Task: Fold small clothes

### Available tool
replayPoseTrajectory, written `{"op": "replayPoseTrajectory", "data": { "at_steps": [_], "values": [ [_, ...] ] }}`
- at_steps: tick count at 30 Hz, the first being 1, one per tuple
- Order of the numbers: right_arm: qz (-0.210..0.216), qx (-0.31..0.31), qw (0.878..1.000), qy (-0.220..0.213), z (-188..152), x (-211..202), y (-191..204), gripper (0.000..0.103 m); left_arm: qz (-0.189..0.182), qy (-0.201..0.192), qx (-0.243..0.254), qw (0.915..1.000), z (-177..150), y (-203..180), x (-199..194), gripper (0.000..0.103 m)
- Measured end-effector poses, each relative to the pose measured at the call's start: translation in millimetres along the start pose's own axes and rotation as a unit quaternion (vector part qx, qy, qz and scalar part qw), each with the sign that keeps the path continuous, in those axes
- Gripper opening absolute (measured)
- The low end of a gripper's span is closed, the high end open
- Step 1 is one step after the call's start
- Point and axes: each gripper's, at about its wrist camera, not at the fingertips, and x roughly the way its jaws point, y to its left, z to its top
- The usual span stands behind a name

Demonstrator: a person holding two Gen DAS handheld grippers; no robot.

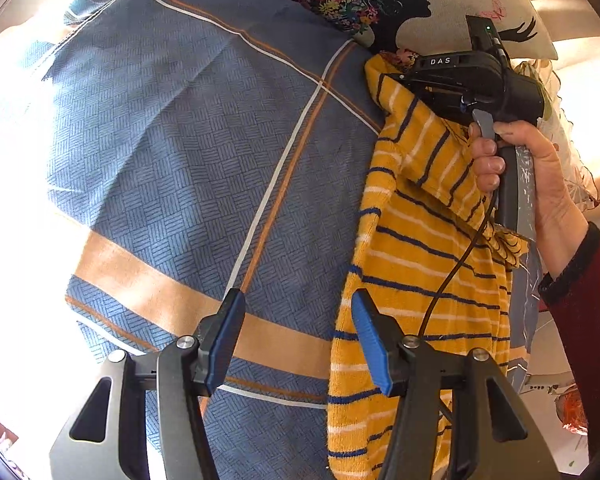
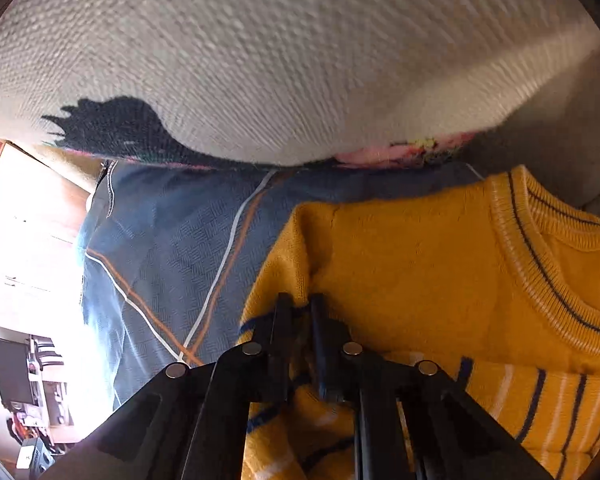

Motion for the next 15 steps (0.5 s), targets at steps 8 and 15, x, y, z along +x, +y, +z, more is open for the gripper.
{"op": "replayPoseTrajectory", "data": {
  "at_steps": [8,15],
  "values": [
    [-0.067,-0.073,0.992,-0.075,6.0,-12.6,61.1,0.006,0.006,-0.008,-0.011,0.9999,-2.9,14.2,-11.3,0.054],
    [-0.139,-0.087,0.980,-0.113,-19.2,-35.2,74.8,0.053,0.007,-0.013,0.003,0.9999,-3.5,6.9,-15.4,0.054]
  ]
}}
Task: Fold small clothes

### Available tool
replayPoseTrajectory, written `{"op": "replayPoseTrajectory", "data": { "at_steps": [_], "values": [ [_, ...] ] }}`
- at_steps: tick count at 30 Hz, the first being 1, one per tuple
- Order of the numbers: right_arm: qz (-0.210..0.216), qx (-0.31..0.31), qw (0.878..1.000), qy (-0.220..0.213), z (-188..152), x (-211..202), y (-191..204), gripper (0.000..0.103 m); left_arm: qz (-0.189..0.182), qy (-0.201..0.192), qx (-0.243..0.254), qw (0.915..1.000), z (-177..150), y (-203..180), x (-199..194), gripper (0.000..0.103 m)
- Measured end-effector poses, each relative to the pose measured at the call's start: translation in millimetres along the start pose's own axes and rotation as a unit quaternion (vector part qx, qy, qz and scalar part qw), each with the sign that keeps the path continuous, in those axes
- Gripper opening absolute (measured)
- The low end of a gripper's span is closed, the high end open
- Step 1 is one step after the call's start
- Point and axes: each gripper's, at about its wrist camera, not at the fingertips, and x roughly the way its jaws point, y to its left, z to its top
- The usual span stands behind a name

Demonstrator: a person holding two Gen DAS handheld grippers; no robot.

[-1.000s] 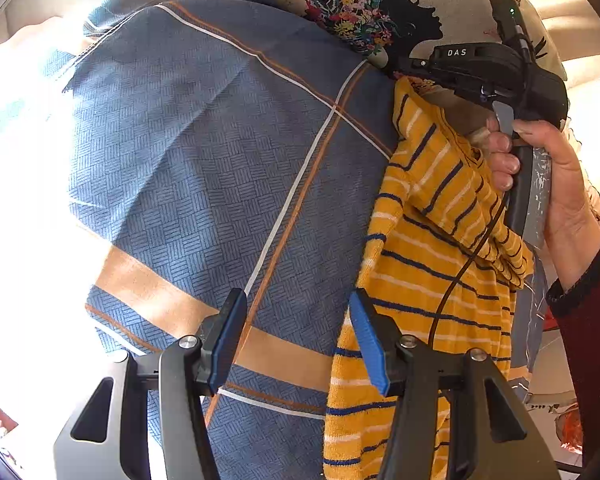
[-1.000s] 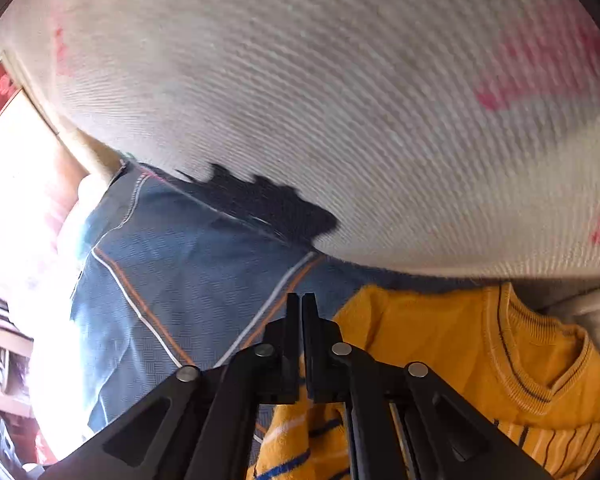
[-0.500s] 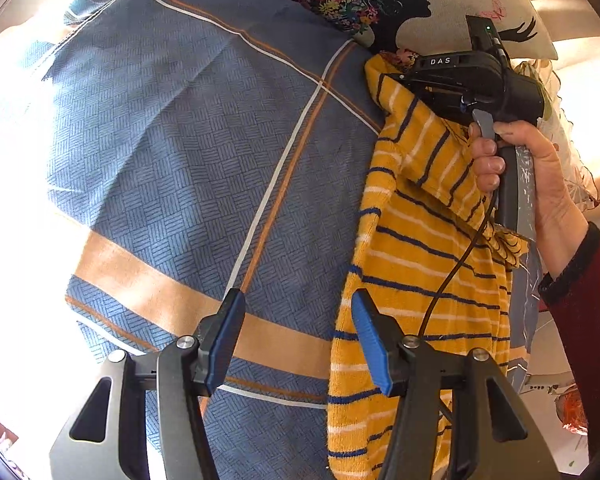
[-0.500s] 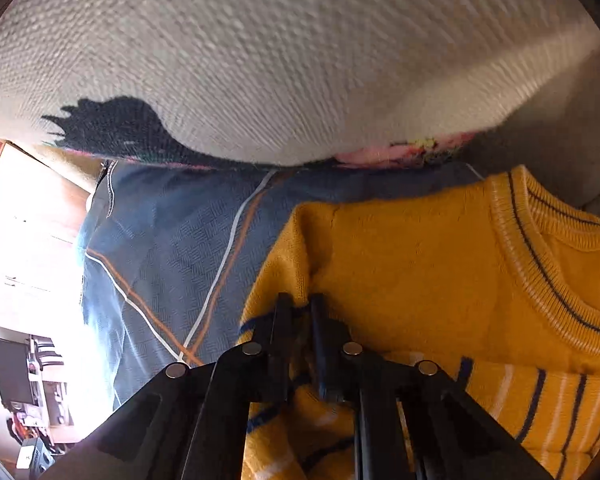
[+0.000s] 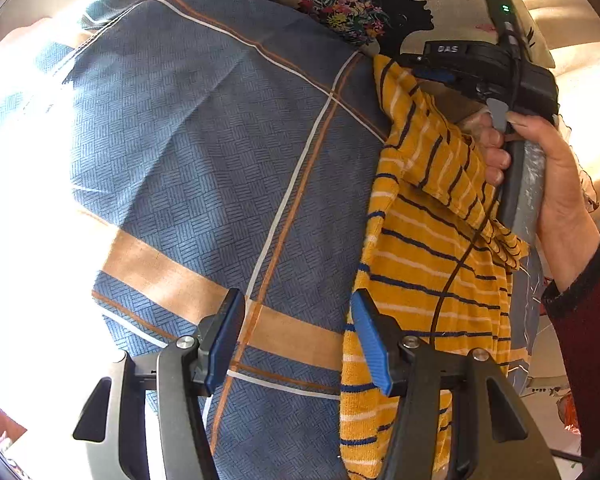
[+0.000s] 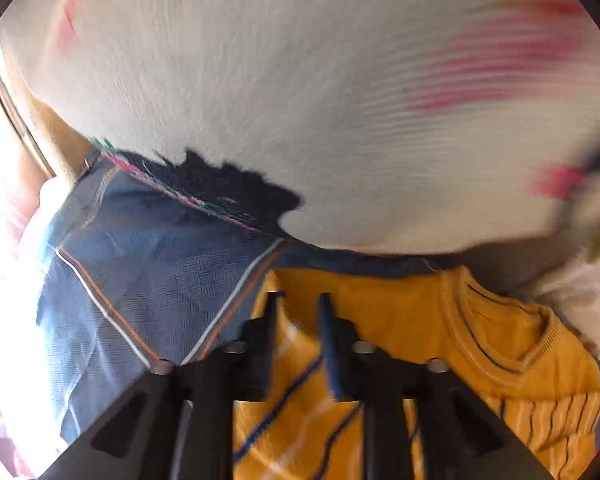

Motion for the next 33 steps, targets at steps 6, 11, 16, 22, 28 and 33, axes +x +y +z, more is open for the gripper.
{"op": "replayPoseTrajectory", "data": {
  "at_steps": [6,11,16,22,28,33],
  "values": [
    [-0.003,0.085,0.995,-0.050,-66.6,-94.2,-81.7,0.077,-0.001,-0.002,0.020,0.9998,2.1,-18.8,5.3,0.054],
    [-0.119,0.174,0.977,-0.015,-140.0,-137.3,-185.7,0.060,0.015,0.008,0.031,0.9994,-1.5,-33.7,18.1,0.054],
    [-0.119,0.273,0.955,-0.001,-196.1,-154.4,-275.3,0.046,0.016,0.011,0.038,0.9991,3.7,-57.9,24.7,0.054],
    [-0.117,0.307,0.945,0.004,-202.1,-141.8,-318.7,0.064,0.002,-0.052,0.102,0.9934,52.7,-126.1,22.8,0.055],
    [-0.065,0.312,0.948,0.005,-191.8,-146.9,-349.9,0.011,0.078,-0.044,0.128,0.9877,106.0,-165.6,92.1,0.055],
    [-0.116,0.291,0.950,-0.004,-182.2,-151.9,-360.4,0.008,0.170,-0.032,0.176,0.9690,110.8,-173.9,128.0,0.050]
  ]
}}
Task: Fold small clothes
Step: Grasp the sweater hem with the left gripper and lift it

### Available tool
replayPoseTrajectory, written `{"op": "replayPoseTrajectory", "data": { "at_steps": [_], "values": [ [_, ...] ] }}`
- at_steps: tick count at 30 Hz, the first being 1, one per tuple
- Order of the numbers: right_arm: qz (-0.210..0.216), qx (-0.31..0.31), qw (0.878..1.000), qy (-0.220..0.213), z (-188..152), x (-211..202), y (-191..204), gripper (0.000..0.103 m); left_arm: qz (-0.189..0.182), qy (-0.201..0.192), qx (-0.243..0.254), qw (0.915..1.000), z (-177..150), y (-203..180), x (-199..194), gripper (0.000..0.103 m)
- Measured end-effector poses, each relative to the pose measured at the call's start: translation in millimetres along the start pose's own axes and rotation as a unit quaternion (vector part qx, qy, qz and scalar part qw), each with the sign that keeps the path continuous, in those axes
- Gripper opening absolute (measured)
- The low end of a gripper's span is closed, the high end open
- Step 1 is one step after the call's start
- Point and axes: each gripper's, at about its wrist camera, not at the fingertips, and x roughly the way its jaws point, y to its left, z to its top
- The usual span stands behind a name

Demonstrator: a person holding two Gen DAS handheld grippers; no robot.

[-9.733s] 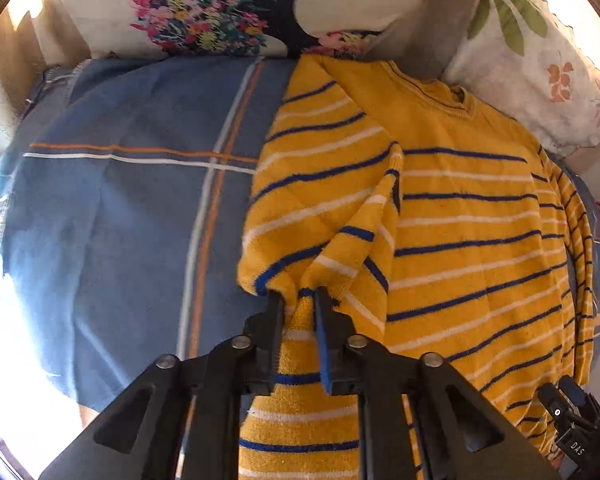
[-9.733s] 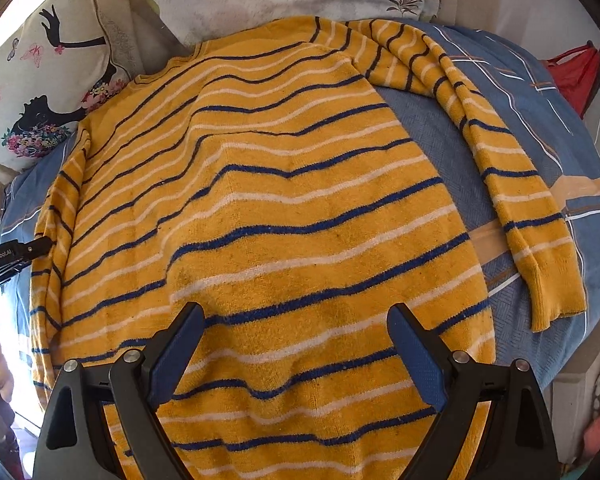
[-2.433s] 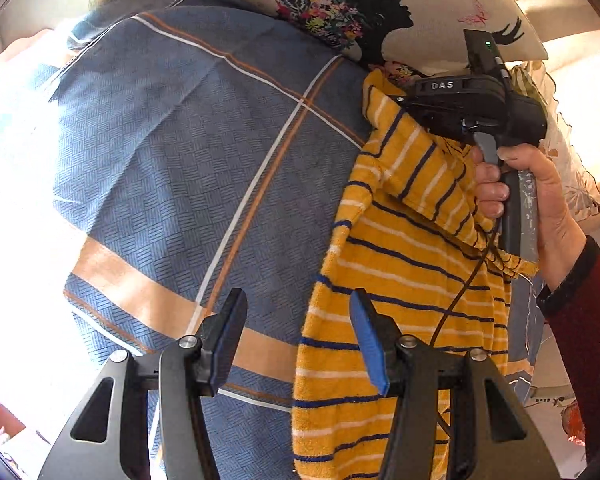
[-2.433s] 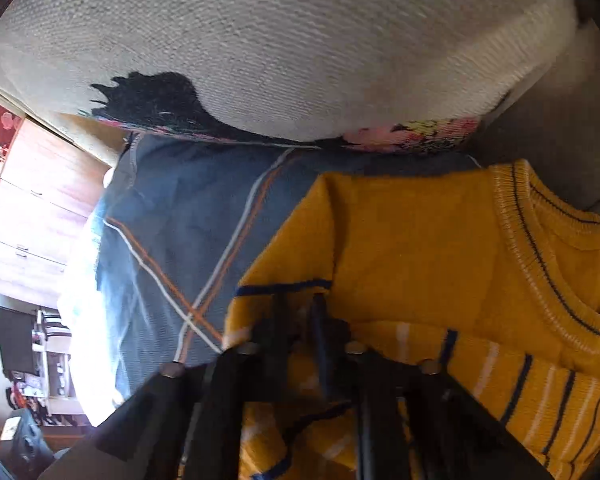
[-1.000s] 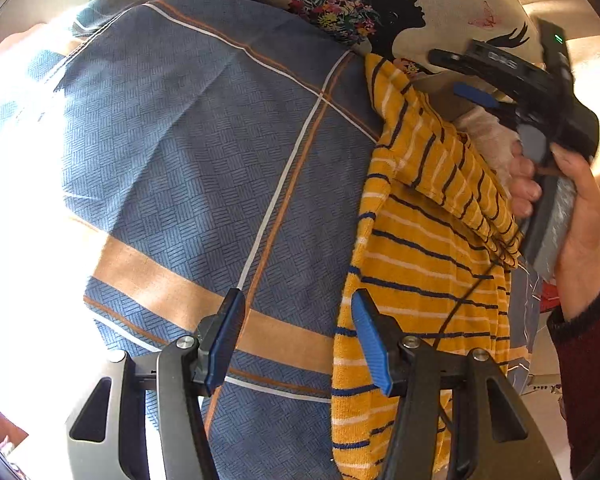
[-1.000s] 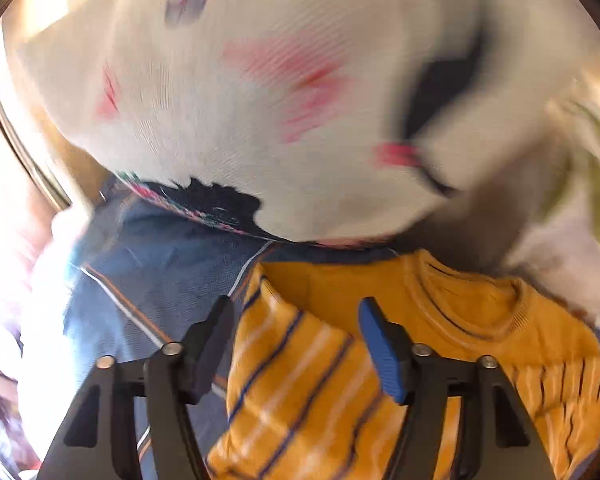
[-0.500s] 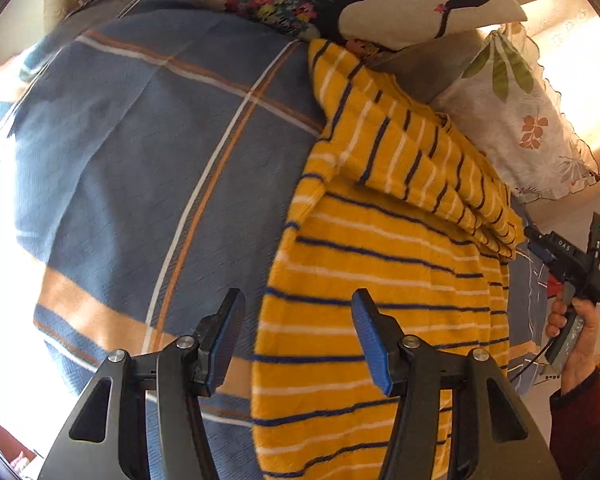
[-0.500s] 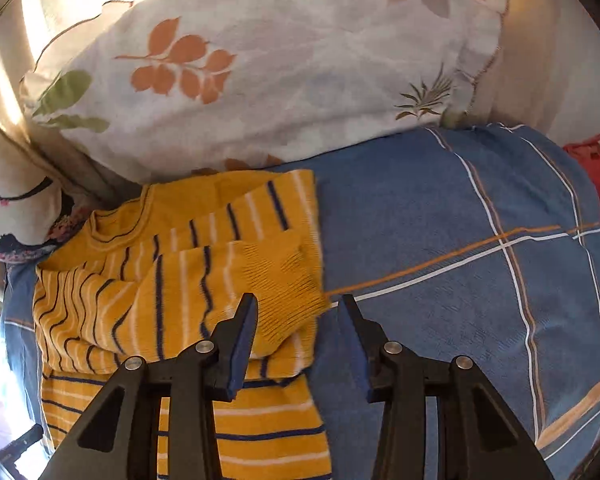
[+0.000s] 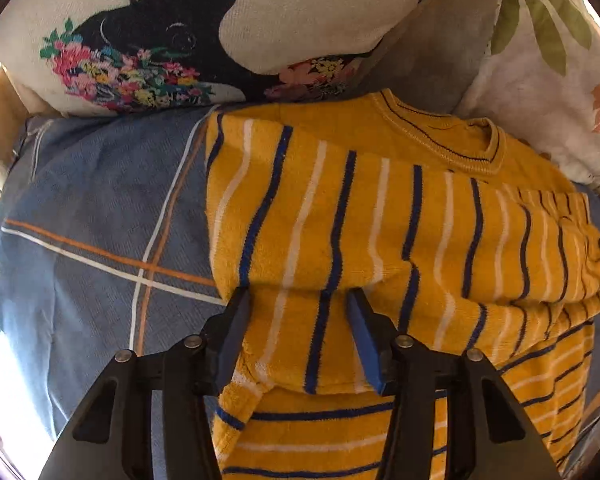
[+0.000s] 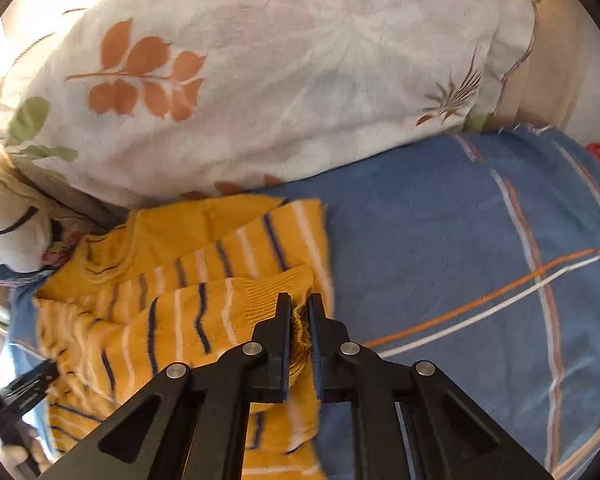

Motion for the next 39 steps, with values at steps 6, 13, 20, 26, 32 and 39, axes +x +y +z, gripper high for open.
{"op": "replayPoseTrajectory", "data": {
  "at_steps": [6,13,20,26,32,39],
  "values": [
    [-0.099,0.010,0.995,-0.002,-3.8,0.6,-24.3,0.007,0.001,-0.011,0.003,0.9999,2.1,3.7,4.9,0.065],
    [0.036,0.039,0.997,0.048,-74.7,-43.6,-29.5,0.045,-0.086,0.002,-0.073,0.9936,-30.6,56.3,-23.7,0.065],
    [0.135,0.071,0.981,0.119,-156.4,-57.7,-43.6,0.045,-0.141,0.036,-0.139,0.9795,-116.5,85.2,-48.6,0.065],
    [0.208,0.093,0.963,0.147,-203.9,-75.2,-56.6,0.052,-0.175,0.052,-0.176,0.9672,-181.2,88.9,-68.4,0.065],
    [0.277,0.099,0.939,0.181,-249.7,-88.2,-65.9,0.052,-0.221,0.057,-0.207,0.9513,-242.3,80.3,-89.8,0.065],
    [0.384,0.123,0.883,0.238,-285.3,-82.3,-60.7,0.052,-0.289,0.056,-0.230,0.9276,-287.7,55.6,-101.6,0.063]
  ]
}}
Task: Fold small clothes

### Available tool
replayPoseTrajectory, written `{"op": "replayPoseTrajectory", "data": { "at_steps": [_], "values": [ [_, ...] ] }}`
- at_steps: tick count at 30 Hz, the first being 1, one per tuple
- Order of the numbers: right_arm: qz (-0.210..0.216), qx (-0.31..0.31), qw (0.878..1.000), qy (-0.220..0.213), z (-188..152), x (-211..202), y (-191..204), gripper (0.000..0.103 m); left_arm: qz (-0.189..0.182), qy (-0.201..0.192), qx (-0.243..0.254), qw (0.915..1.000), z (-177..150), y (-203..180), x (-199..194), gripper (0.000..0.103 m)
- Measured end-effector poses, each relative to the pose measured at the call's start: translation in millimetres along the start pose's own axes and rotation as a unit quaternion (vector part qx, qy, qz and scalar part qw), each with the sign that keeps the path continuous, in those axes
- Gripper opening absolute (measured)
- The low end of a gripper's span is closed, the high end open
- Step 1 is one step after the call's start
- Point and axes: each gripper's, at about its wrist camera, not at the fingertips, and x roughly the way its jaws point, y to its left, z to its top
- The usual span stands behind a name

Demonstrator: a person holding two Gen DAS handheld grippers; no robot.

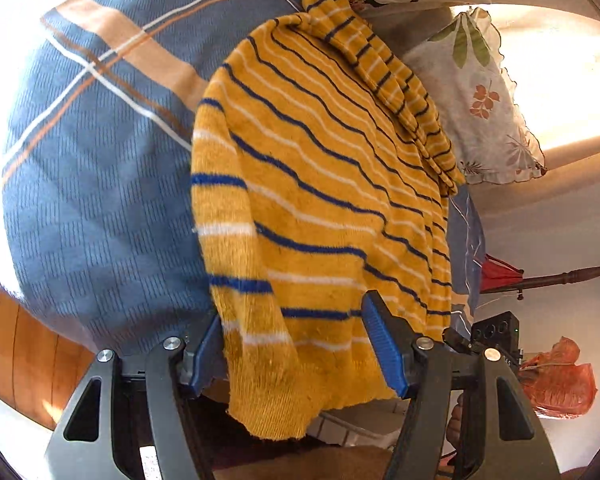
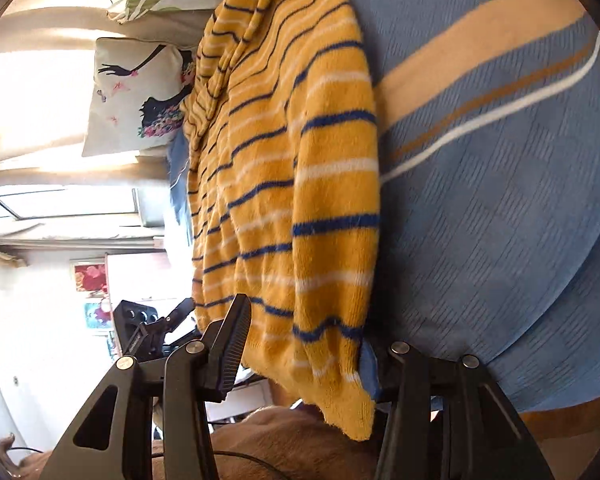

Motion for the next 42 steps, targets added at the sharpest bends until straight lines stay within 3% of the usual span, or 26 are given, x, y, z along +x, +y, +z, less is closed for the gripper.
{"op": "replayPoseTrajectory", "data": {
  "at_steps": [4,6,14,15,16,17,18,25,33,37,42],
  "values": [
    [0.008,-0.005,1.000,0.015,-2.0,5.0,4.5,0.052,0.002,0.007,0.000,1.0000,-9.2,-4.4,3.2,0.044],
    [0.001,-0.017,0.999,0.026,-3.2,5.9,7.4,0.052,0.004,0.010,-0.004,0.9999,-15.1,-1.5,3.6,0.041],
    [-0.050,-0.077,0.996,0.012,-14.4,11.7,25.6,0.050,0.013,-0.009,-0.003,0.9999,-11.3,-8.7,8.4,0.049],
    [-0.063,-0.083,0.995,0.009,-15.7,11.8,27.7,0.039,0.020,-0.009,-0.001,0.9998,-9.9,-10.2,9.2,0.048],
    [-0.083,-0.087,0.993,0.007,-16.3,12.2,29.1,0.018,0.032,-0.008,0.000,0.9995,-8.3,-11.5,9.6,0.033],
    [-0.101,-0.090,0.991,0.010,-15.7,13.4,29.8,0.014,0.045,-0.005,0.003,0.9990,-6.2,-12.9,10.4,0.019],
    [-0.104,-0.088,0.991,0.012,-14.5,13.3,29.3,0.014,0.052,-0.001,0.004,0.9986,-3.6,-12.8,10.2,0.010],
    [-0.047,-0.118,0.992,0.020,-14.3,-13.5,49.4,0.011,0.031,-0.034,-0.020,0.9988,-5.0,-6.0,-33.4,0.008],
    [-0.030,-0.163,0.985,0.051,-44.4,-57.9,74.1,0.010,0.027,-0.049,-0.001,0.9984,-44.7,-20.3,-85.9,0.008],
    [-0.028,-0.125,0.990,0.061,-54.4,-51.2,52.3,0.010,0.053,-0.037,0.005,0.9979,-57.6,-21.3,-82.0,0.008],
    [-0.019,-0.117,0.992,0.037,-39.8,-49.2,50.6,0.010,0.060,-0.041,0.008,0.9973,-40.6,-26.7,-79.0,0.008]
  ]
}}
